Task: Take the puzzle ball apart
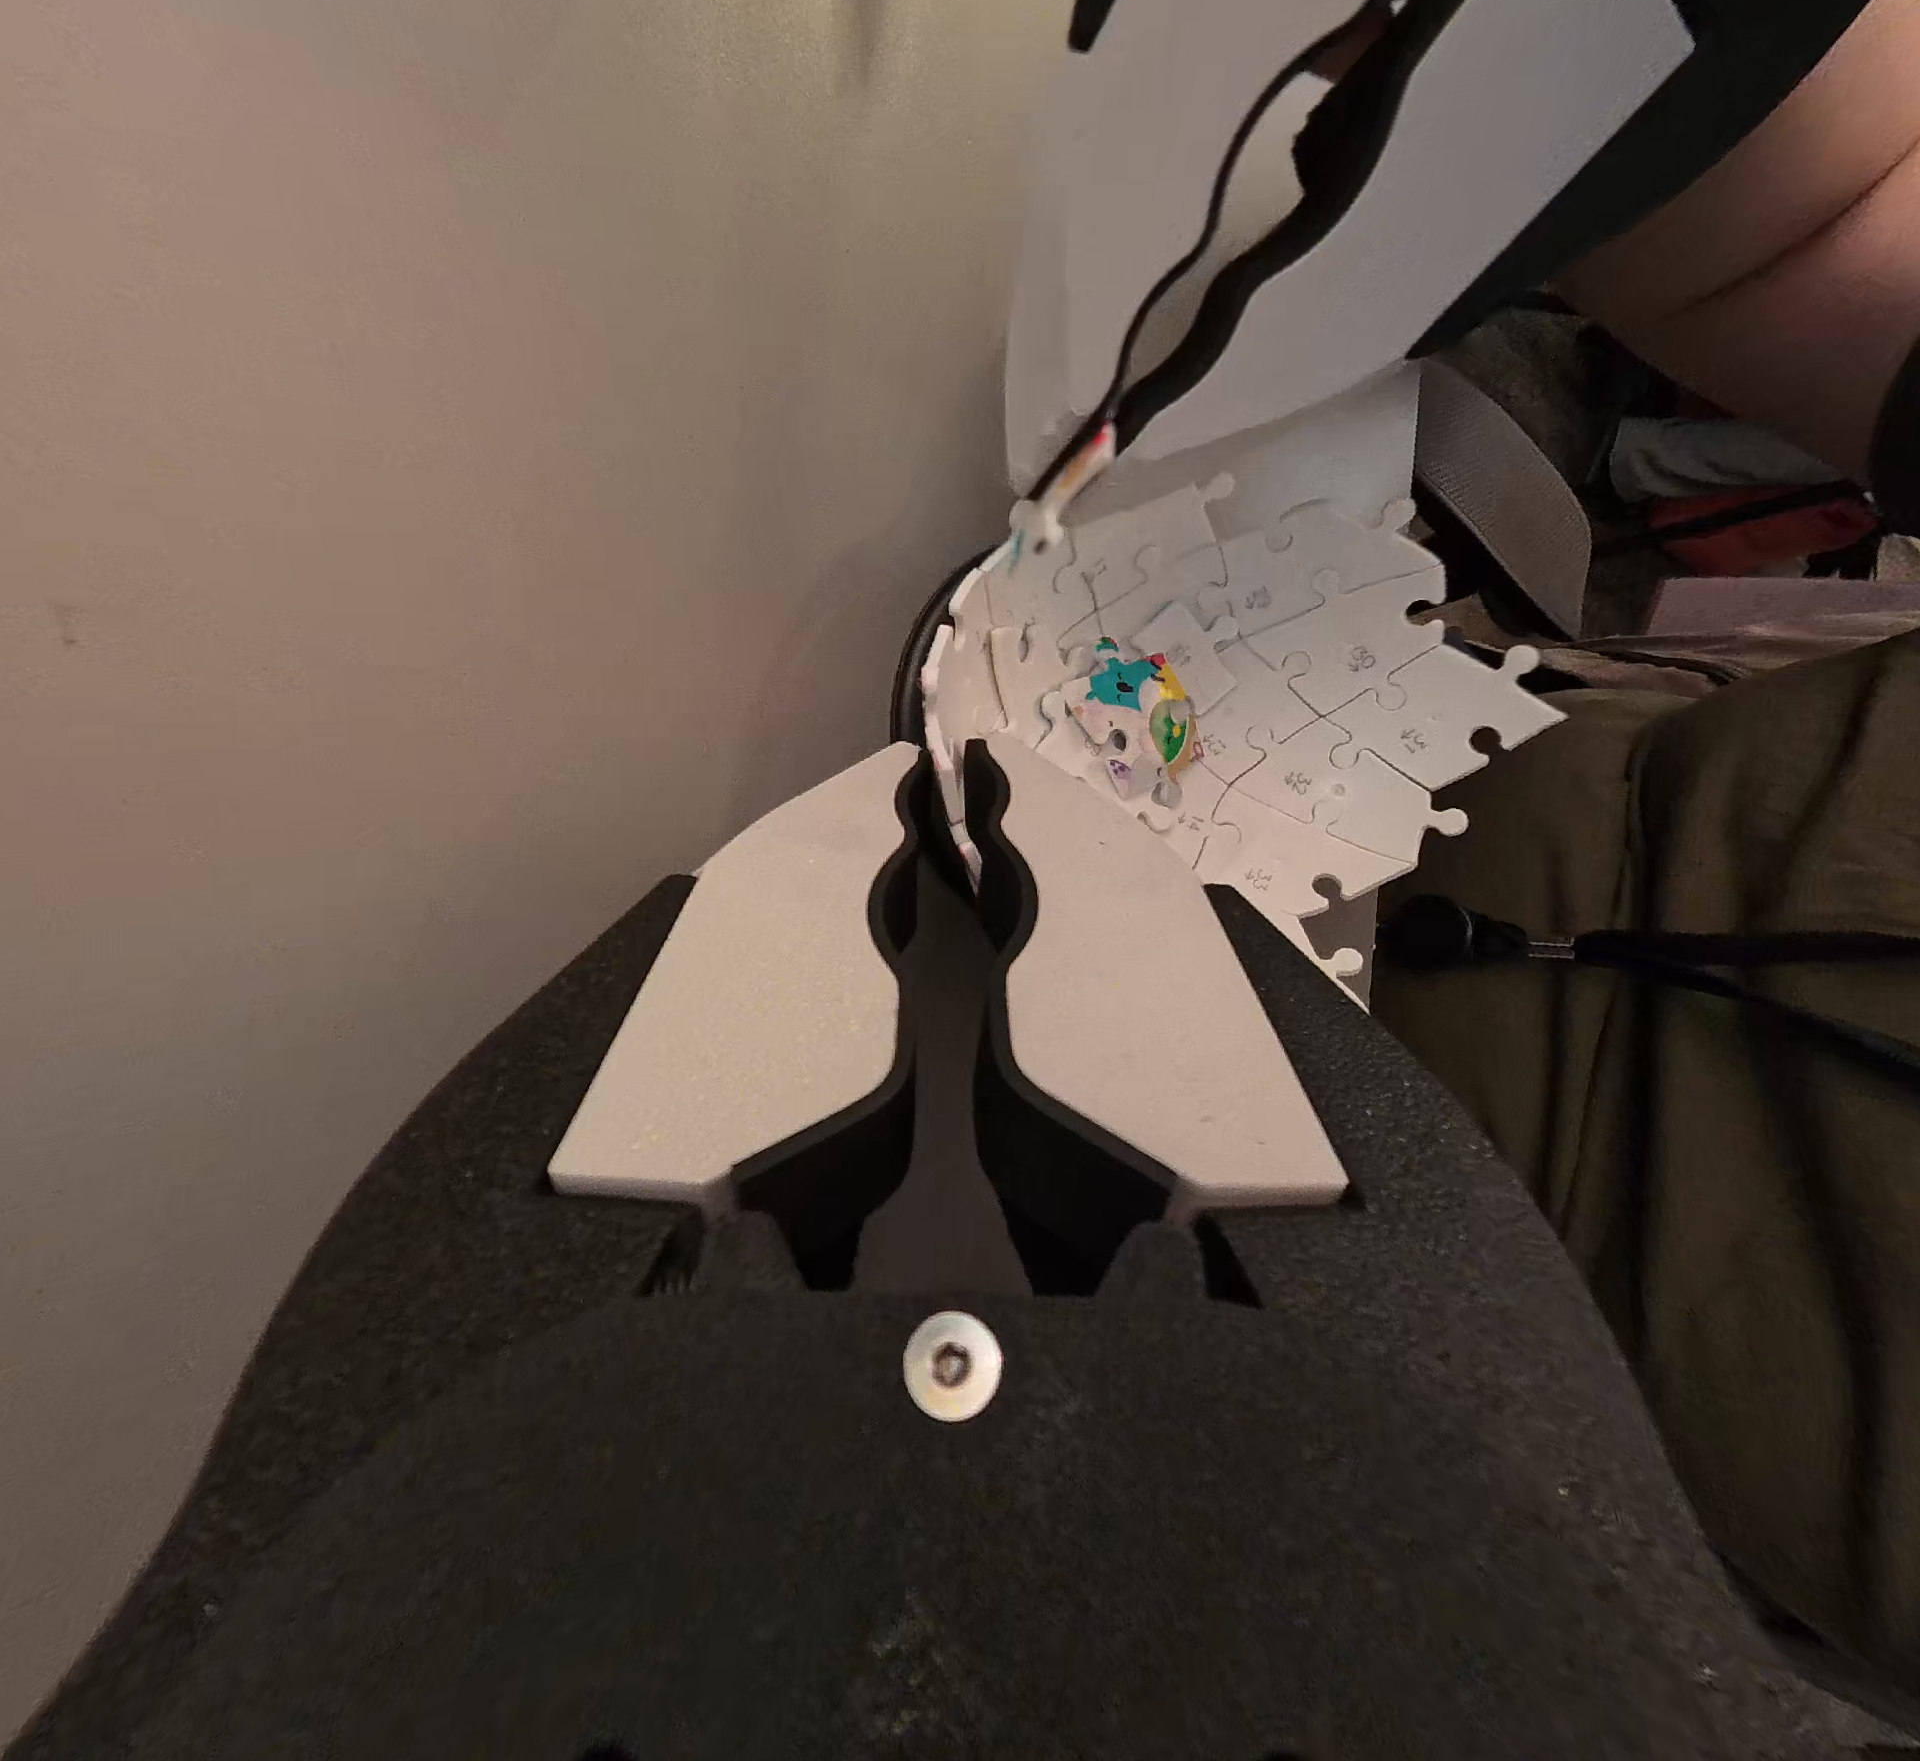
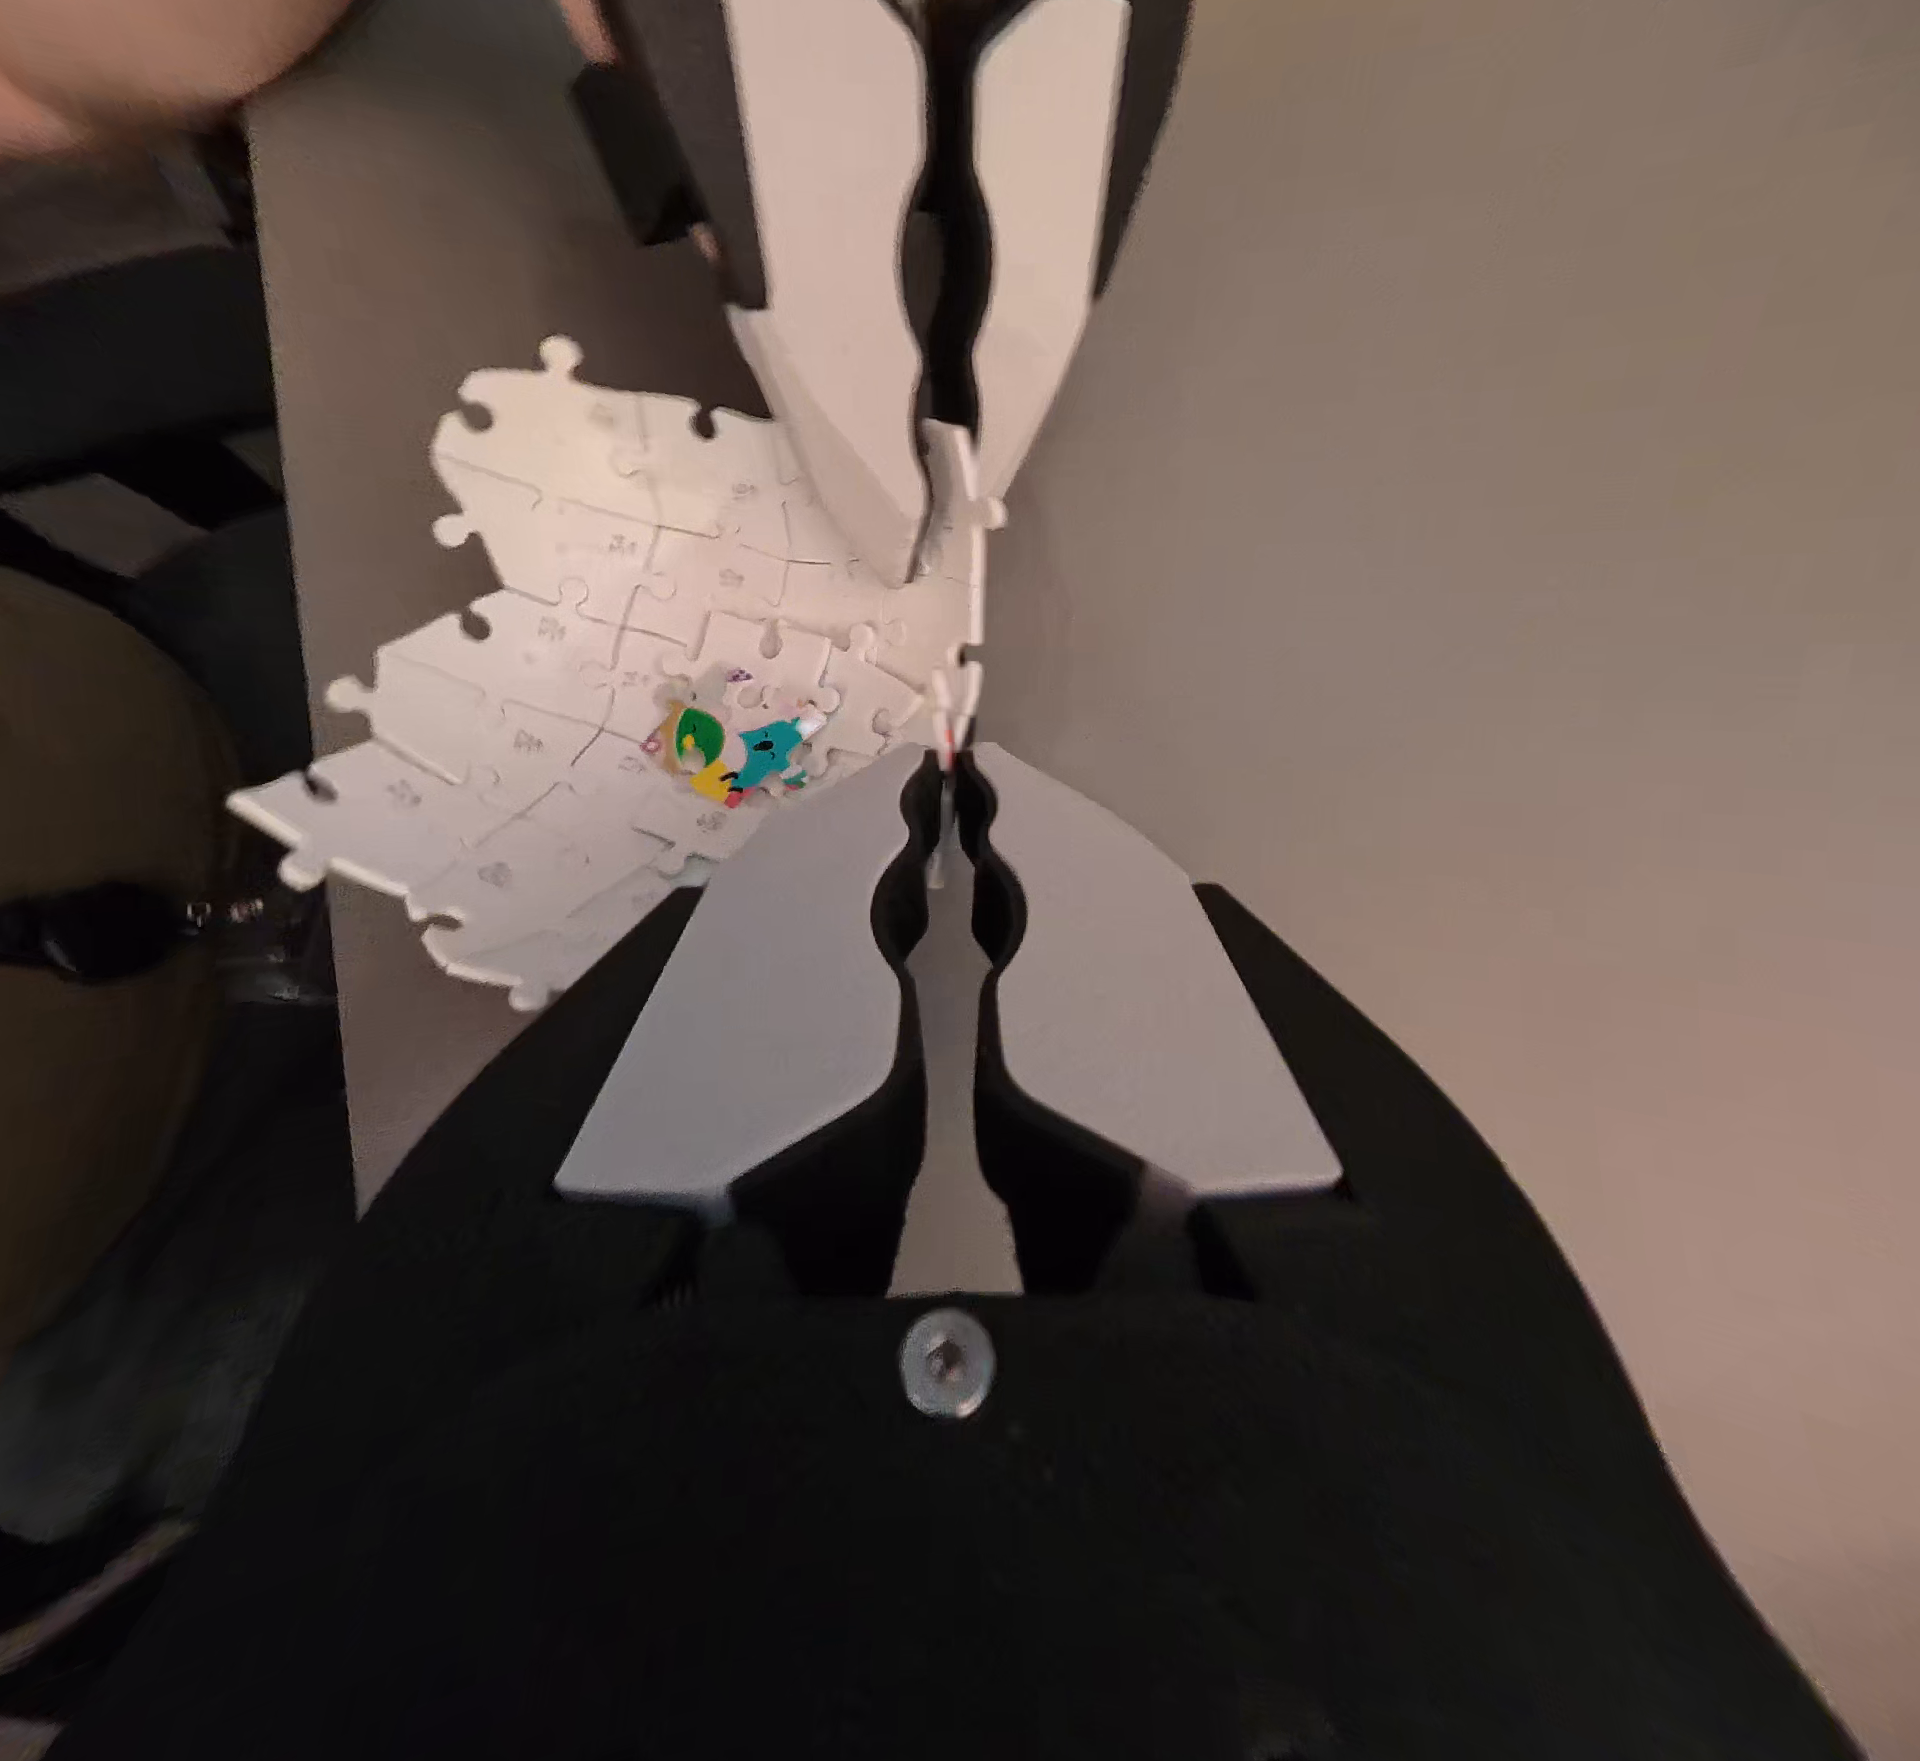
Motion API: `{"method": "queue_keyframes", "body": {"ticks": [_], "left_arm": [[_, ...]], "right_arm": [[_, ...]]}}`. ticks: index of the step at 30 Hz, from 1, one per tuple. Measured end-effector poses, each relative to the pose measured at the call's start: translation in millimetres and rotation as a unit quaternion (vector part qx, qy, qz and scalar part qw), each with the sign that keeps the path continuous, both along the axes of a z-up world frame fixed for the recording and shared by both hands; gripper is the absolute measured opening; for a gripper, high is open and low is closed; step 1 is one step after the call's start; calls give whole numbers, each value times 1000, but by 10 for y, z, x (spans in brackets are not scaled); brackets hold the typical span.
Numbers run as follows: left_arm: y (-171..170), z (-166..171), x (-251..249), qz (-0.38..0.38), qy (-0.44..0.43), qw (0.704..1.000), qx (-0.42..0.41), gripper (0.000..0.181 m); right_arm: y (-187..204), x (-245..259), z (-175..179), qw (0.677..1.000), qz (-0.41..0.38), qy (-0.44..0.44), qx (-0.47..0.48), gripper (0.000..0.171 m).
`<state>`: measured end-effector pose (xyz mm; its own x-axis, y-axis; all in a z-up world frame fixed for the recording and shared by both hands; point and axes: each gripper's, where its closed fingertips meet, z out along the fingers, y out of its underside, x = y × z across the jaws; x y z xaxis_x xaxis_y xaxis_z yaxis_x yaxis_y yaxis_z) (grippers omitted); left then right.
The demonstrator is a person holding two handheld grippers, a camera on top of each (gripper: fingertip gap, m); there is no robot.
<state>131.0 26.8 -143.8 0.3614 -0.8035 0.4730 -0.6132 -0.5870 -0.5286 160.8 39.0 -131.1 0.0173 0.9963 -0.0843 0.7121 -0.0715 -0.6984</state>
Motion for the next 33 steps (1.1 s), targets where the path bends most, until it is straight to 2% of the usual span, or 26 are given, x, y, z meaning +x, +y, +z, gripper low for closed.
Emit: {"method": "queue_keyframes", "body": {"ticks": [5, 7, 9, 11, 13, 15, 16, 18, 20, 23, 26, 27, 29, 30, 32, 33], "left_arm": [[-2, -10, 18, -4, -5, 1000, -3, 6], [-6, -9, 18, -6, -6, 1000, -3, 6], [-13, -6, 19, -8, -7, 1000, -4, 6], [-15, -2, 22, -9, -9, 1000, -3, 6], [-12, 29, 43, -7, -20, 1000, -4, 16], [-5, 99, 59, -2, -38, 999, -6, 20], [8, 132, 53, 2, -43, 999, -4, 21], [34, 177, 24, 7, -46, 999, 4, 21], [38, 216, 9, 10, -50, 999, 4, 21], [42, 229, -3, 11, -49, 999, 8, 21], [31, 217, -22, 6, -45, 999, 5, 21], [36, 217, -33, 7, -44, 999, 4, 21], [54, 238, -64, 10, -45, 999, 5, 21], [76, 269, -78, 12, -50, 999, 12, 21], [120, 352, -96, 19, -64, 997, 30, 21], [119, 382, -100, 20, -70, 997, 31, 21]], "right_arm": [[-54, 5, 28, 997, 71, 36, 21, 3], [-99, 2, 157, 988, 116, 92, 40, 3], [-55, 39, 399, 982, 115, 139, 61, 4], [107, 145, 828, 978, 63, 171, 100, 4], [402, 430, 1375, 967, -15, 196, 162, 3], [927, 942, 1818, 948, -140, 193, 213, 3], [1233, 1260, 1917, 937, -207, 178, 216, 3], [1845, 1972, 1794, 913, -347, 111, 182, 3], [2223, 2588, 1368, 887, -449, 33, 106, 4], [2338, 2908, 728, 868, -495, 3, -42, 4], [2376, 3007, 320, 852, -514, -15, -95, 6], [2398, 3049, 241, 847, -522, -27, -97, 19], [2459, 3152, 280, 834, -547, -42, -57, 23], [2482, 3168, 422, 829, -558, -37, -17, 23], [2432, 3019, 882, 824, -559, 1, 90, 23], [2304, 2755, 1113, 837, -531, 42, 126, 23]]}}
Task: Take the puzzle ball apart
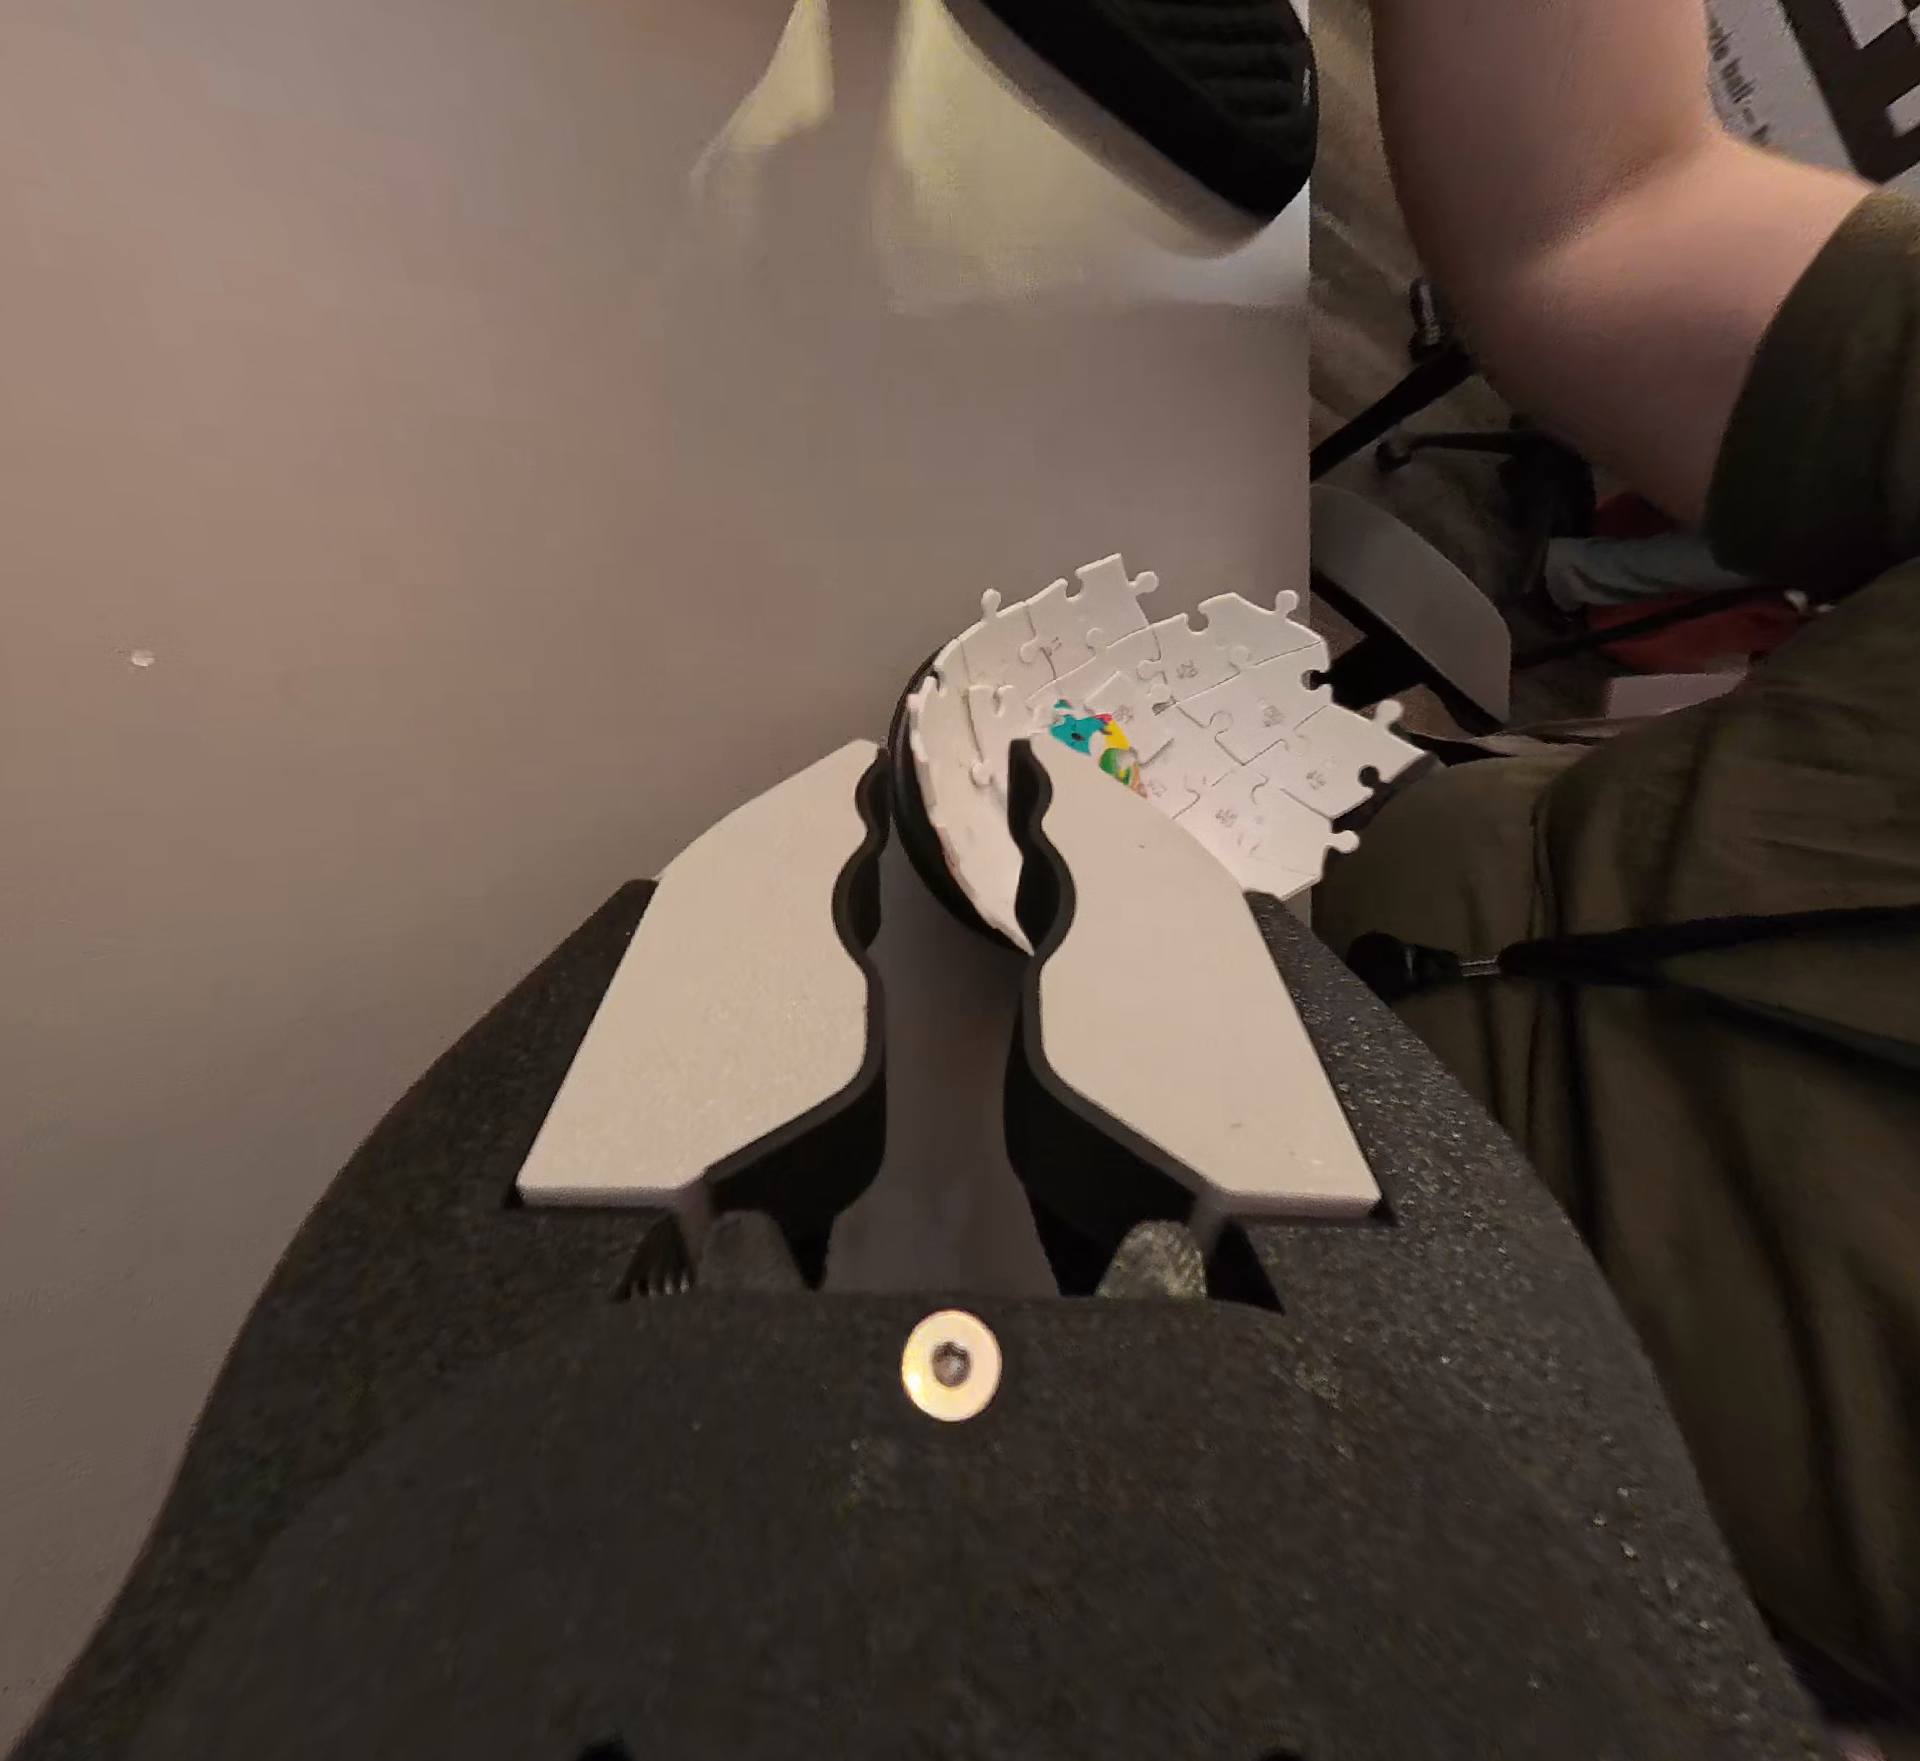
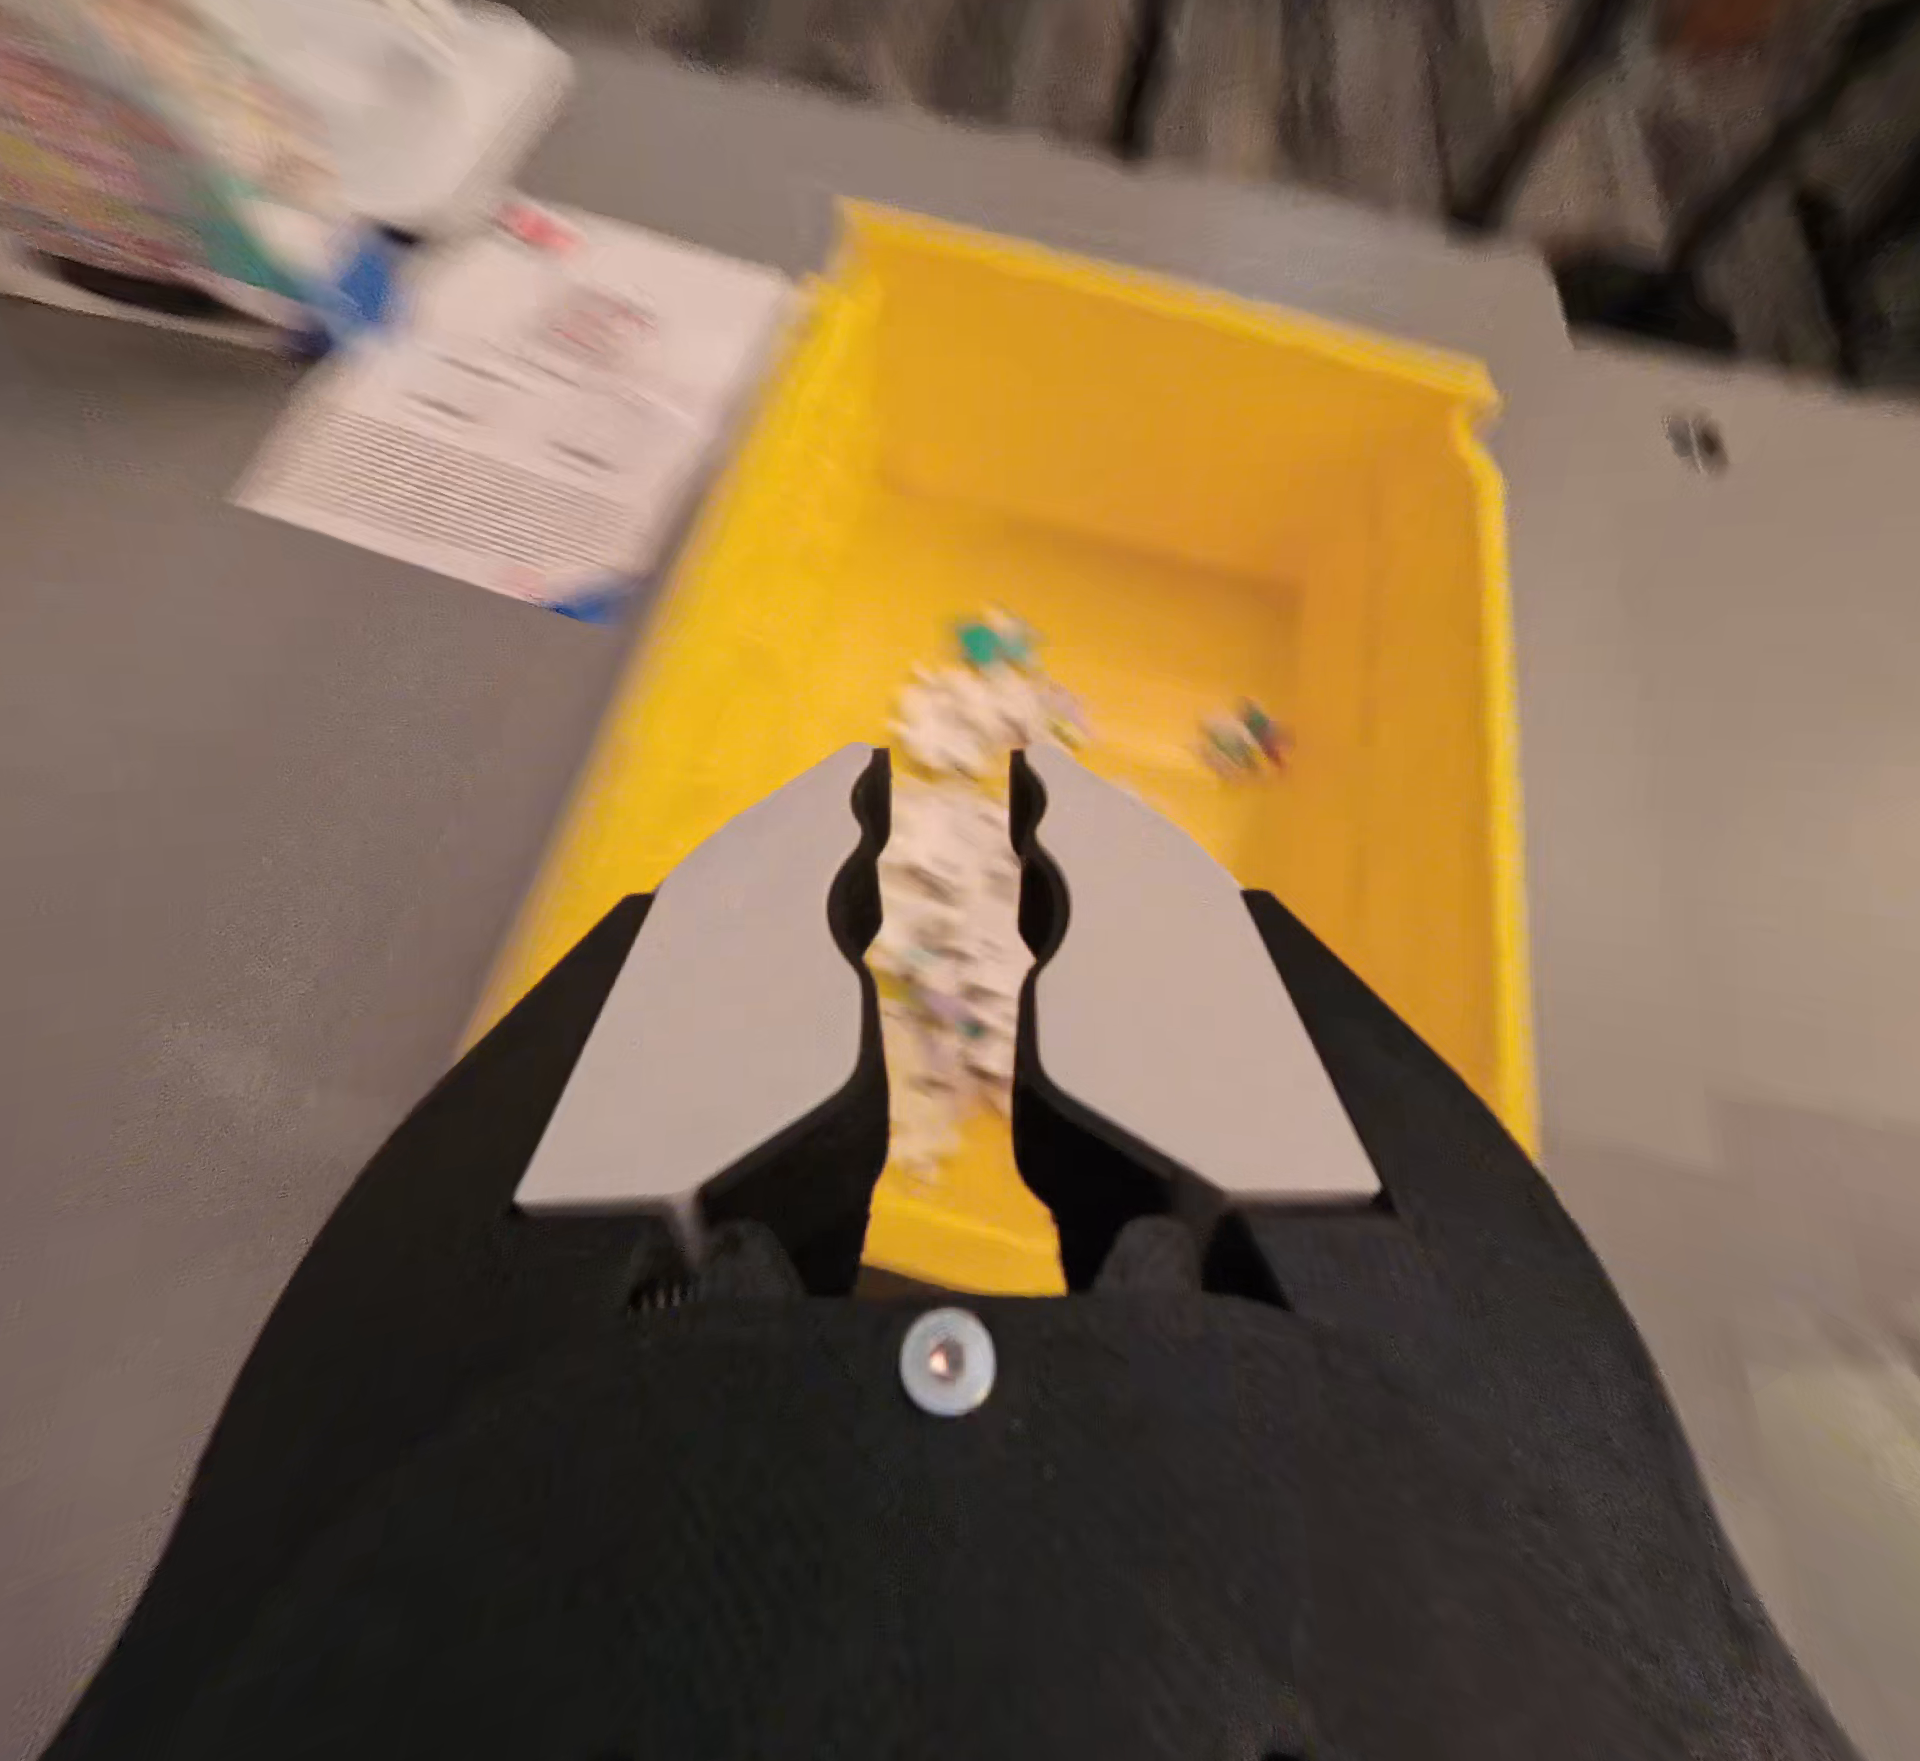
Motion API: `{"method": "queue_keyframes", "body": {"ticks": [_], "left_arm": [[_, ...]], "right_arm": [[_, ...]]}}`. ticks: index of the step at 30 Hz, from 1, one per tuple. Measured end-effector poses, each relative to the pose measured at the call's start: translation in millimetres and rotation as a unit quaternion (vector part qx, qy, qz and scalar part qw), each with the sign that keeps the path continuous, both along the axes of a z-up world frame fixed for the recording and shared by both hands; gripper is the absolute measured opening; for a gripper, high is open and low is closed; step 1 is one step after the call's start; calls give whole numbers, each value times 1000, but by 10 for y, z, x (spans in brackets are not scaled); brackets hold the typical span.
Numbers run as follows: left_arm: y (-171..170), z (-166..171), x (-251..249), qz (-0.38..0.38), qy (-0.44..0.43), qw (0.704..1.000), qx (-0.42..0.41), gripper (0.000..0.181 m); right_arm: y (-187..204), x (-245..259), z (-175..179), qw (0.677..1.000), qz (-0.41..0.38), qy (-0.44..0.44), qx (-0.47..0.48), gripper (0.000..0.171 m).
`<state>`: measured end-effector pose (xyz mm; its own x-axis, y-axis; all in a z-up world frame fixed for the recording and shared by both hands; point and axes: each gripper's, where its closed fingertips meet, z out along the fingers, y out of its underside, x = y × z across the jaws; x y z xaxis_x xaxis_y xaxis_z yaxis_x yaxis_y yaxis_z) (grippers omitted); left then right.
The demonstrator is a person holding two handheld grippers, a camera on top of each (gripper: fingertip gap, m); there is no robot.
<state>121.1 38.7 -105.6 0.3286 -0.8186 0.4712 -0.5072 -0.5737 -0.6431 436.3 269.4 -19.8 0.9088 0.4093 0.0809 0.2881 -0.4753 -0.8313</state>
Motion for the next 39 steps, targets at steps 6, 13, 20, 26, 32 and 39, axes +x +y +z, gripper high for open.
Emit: {"method": "queue_keyframes", "body": {"ticks": [6, 13, 20, 26, 32, 39], "left_arm": [[-30, -146, 45, -5, 24, 1000, -15, 24], [-82, -318, 60, -6, 52, 997, -48, 23], [-165, -423, 79, -21, 79, 995, -60, 15], [-191, -385, 52, -28, 74, 994, -72, 14], [-174, -189, -76, -21, 62, 997, -47, 26], [-265, -298, -163, -39, 103, 993, -52, 32]], "right_arm": [[-1850, -2102, -266, 911, 371, 133, -123, 17], [-2515, -2483, -1022, 864, 385, 132, -296, 21], [-2594, -2459, -1174, 848, 376, 115, -356, 12], [-2507, -2518, -1041, 862, 391, 104, -304, 13], [-2222, -2916, -733, 838, 532, 58, -108, 21], [-2244, -3242, -992, 754, 633, 46, -169, 28]]}}
